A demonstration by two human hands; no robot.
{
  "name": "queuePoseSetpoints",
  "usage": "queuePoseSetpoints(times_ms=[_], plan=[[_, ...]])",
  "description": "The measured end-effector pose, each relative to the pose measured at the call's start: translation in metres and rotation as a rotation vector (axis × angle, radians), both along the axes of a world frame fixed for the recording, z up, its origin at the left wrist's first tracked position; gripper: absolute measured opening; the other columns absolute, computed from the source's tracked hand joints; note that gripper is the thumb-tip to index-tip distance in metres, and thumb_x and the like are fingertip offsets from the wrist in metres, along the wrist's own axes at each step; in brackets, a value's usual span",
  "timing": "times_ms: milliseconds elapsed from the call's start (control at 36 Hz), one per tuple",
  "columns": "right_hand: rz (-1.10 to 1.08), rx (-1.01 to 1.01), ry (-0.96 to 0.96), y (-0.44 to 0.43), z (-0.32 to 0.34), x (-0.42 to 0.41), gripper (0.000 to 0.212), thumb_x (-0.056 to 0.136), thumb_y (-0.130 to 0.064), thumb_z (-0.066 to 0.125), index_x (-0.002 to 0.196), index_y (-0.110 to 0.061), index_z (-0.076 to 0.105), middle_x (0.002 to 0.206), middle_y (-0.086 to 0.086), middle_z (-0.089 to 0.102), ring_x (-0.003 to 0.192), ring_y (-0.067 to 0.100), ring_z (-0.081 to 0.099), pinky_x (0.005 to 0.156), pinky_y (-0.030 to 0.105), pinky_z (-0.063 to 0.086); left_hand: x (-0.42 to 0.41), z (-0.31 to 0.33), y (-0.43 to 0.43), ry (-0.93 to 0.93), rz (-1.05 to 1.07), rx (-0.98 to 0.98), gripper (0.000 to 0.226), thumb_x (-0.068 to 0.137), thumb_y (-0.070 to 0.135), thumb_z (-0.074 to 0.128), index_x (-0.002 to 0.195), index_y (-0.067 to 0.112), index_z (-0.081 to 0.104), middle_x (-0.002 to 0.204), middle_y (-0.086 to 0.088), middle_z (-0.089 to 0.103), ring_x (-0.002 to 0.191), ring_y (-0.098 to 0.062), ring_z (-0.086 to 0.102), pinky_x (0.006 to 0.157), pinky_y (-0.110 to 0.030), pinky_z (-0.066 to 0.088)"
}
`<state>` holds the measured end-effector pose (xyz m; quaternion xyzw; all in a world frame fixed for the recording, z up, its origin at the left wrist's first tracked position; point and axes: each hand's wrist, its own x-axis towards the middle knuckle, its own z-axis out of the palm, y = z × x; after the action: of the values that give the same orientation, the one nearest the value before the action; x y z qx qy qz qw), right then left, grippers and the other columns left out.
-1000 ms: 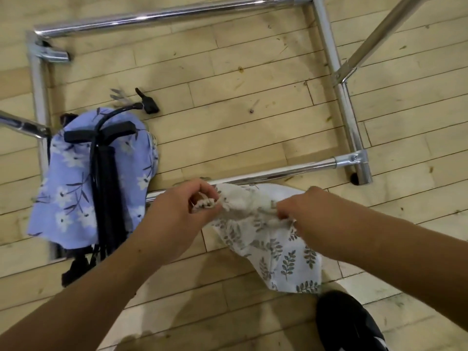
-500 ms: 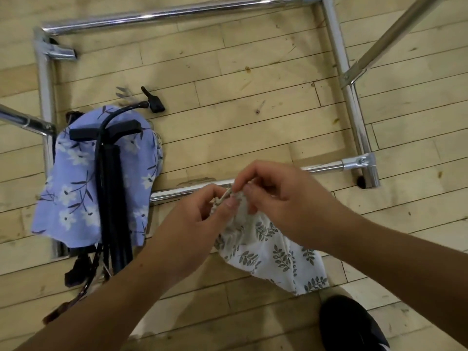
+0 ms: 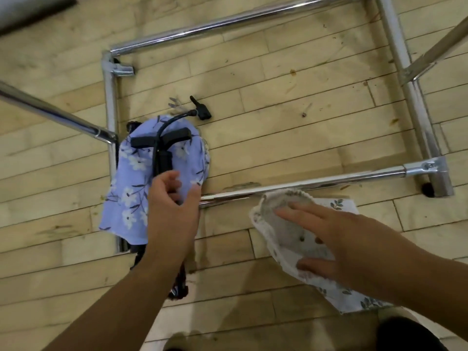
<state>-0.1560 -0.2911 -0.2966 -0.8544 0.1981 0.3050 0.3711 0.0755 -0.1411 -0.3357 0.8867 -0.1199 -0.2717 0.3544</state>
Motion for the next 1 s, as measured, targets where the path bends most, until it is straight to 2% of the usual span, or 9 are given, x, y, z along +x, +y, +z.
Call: queuePoseSetpoints(times_ms=[83,167,222,389,500,639,833,889,1000], plan=[[-0.037,-0.001,-0.028,0.007,0.002,-0.001,0.097,0.088,-0.066,0.061,0.121,-0.081,-0.028,0.129,-0.058,-0.026,0.128,-0.010,0.042,0.096,0.020,0.053,0.030,-0.007,0.011,-0.118,-0.038,0.140,0.059,0.095,0.035,0.072,0.144,0.018,0.044,0.136,-0.005,0.048,0.112,-0.019,0.053,0.094,-0.037,0.048],[-0.059,0.007,-0.039,0.012,0.000,0.001,0.091,0.092,-0.063,0.057,0.118,-0.080,-0.029,0.139,-0.049,-0.021,0.127,-0.013,0.036,0.098,0.016,0.049,0.037,-0.012,0.015,-0.229,-0.162,0.283,0.066,0.092,0.033,0.075,0.146,0.018,0.040,0.137,-0.010,0.040,0.116,-0.029,0.050,0.102,-0.043,0.046],[-0.079,0.001,-0.073,0.014,-0.002,0.001,0.089,0.092,-0.064,0.056,0.125,-0.076,-0.025,0.140,-0.046,-0.007,0.118,-0.016,0.029,0.095,0.010,0.042,0.035,-0.015,0.014,-0.275,-0.192,0.315,0.073,0.090,0.032,0.078,0.149,0.019,0.038,0.140,-0.012,0.037,0.123,-0.033,0.044,0.100,-0.043,0.042],[-0.220,0.028,-0.098,0.017,-0.009,-0.006,0.083,0.094,-0.057,0.058,0.151,-0.061,-0.003,0.129,-0.041,0.015,0.093,-0.016,0.043,0.071,0.003,0.037,0.038,-0.021,0.016,-0.456,-0.272,0.416,0.090,0.082,0.031,0.084,0.154,0.025,0.030,0.144,-0.013,0.033,0.126,-0.041,0.039,0.093,-0.057,0.043],[-0.308,0.060,-0.144,0.016,-0.011,-0.012,0.070,0.092,-0.056,0.054,0.147,-0.065,0.012,0.121,-0.043,0.028,0.101,-0.019,0.046,0.069,0.004,0.038,0.050,-0.020,0.021,-0.253,-0.228,0.304,0.097,0.086,0.023,0.081,0.159,0.029,0.019,0.150,-0.012,0.044,0.132,-0.037,0.050,0.105,-0.055,0.049],[-0.374,0.114,-0.192,0.014,-0.009,-0.012,0.066,0.086,-0.063,0.053,0.144,-0.063,0.021,0.128,-0.045,0.028,0.110,-0.017,0.045,0.075,0.001,0.042,0.044,-0.010,0.012,-0.167,-0.211,0.225,0.087,0.084,0.016,0.079,0.155,0.028,0.030,0.136,-0.006,0.058,0.109,-0.023,0.063,0.086,-0.037,0.055],[-0.489,0.211,-0.224,0.010,0.005,-0.008,0.085,0.064,-0.090,0.044,0.142,-0.066,0.024,0.132,-0.041,0.033,0.121,-0.010,0.045,0.079,0.010,0.053,0.009,0.021,-0.021,-0.022,-0.238,0.102,0.037,0.086,0.020,0.073,0.117,0.032,0.055,0.089,0.011,0.063,0.072,-0.003,0.062,0.063,-0.024,0.045],[-0.540,0.260,-0.227,0.009,0.012,-0.006,0.087,0.061,-0.091,0.049,0.142,-0.068,0.024,0.135,-0.042,0.036,0.122,-0.013,0.044,0.085,0.019,0.057,0.000,0.034,-0.034,0.046,-0.252,0.075,0.033,0.089,0.022,0.072,0.116,0.032,0.056,0.092,0.010,0.064,0.076,-0.003,0.062,0.064,-0.025,0.047],[-0.645,0.433,-0.227,0.008,0.024,0.002,0.103,0.057,-0.093,0.058,0.149,-0.064,0.020,0.138,-0.040,0.044,0.122,-0.019,0.047,0.090,0.018,0.054,-0.020,0.058,-0.058,0.222,-0.276,0.041,0.025,0.089,0.032,0.073,0.110,0.030,0.059,0.100,0.004,0.065,0.089,-0.016,0.066,0.073,-0.033,0.054]])
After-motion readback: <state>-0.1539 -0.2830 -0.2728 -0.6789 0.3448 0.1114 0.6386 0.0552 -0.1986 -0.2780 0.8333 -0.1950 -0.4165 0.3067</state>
